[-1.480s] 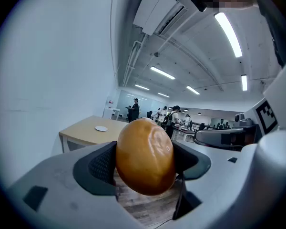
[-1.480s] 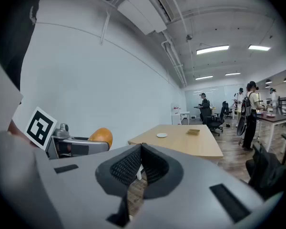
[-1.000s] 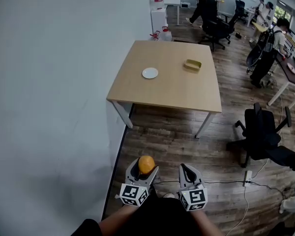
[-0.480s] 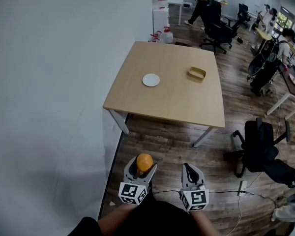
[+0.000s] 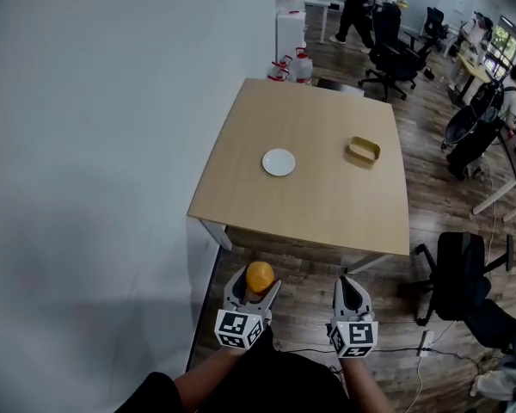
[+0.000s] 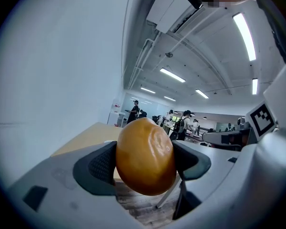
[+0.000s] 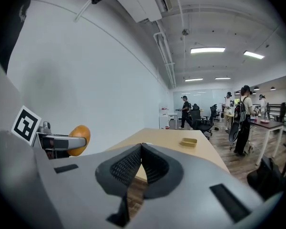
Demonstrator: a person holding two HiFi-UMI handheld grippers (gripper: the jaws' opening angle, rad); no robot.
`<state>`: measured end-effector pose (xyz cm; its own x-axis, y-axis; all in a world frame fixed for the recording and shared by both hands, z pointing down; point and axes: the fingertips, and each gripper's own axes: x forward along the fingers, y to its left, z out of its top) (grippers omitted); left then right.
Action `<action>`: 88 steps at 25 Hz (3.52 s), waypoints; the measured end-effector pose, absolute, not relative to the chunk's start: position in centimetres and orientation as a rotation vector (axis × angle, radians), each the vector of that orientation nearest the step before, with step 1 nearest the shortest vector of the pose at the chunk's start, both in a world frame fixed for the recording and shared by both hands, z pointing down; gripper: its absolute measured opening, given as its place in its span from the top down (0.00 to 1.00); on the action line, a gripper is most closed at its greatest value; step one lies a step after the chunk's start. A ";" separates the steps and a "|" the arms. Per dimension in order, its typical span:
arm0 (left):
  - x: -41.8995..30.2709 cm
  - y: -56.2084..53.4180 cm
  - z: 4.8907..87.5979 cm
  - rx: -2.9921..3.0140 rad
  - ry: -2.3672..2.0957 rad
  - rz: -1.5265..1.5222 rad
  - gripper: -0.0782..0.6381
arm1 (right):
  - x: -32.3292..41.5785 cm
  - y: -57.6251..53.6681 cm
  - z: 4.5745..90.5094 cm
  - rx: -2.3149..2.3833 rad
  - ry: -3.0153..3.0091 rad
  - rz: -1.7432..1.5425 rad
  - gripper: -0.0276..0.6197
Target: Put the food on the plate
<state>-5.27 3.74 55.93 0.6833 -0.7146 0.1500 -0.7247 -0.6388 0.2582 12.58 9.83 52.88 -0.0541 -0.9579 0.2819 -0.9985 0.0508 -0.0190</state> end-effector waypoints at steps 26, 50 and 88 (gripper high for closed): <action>-6.1 -12.8 59.9 2.594 -1.069 0.076 0.43 | 15.0 -5.5 55.0 2.100 -2.071 0.299 0.86; 4.5 -33.9 66.6 2.592 -1.032 0.343 0.43 | 20.8 -28.6 57.2 1.859 -2.280 0.351 0.86; 11.1 -45.8 83.6 2.363 -0.930 0.871 0.43 | 24.8 -32.2 65.9 1.601 -2.249 0.526 0.86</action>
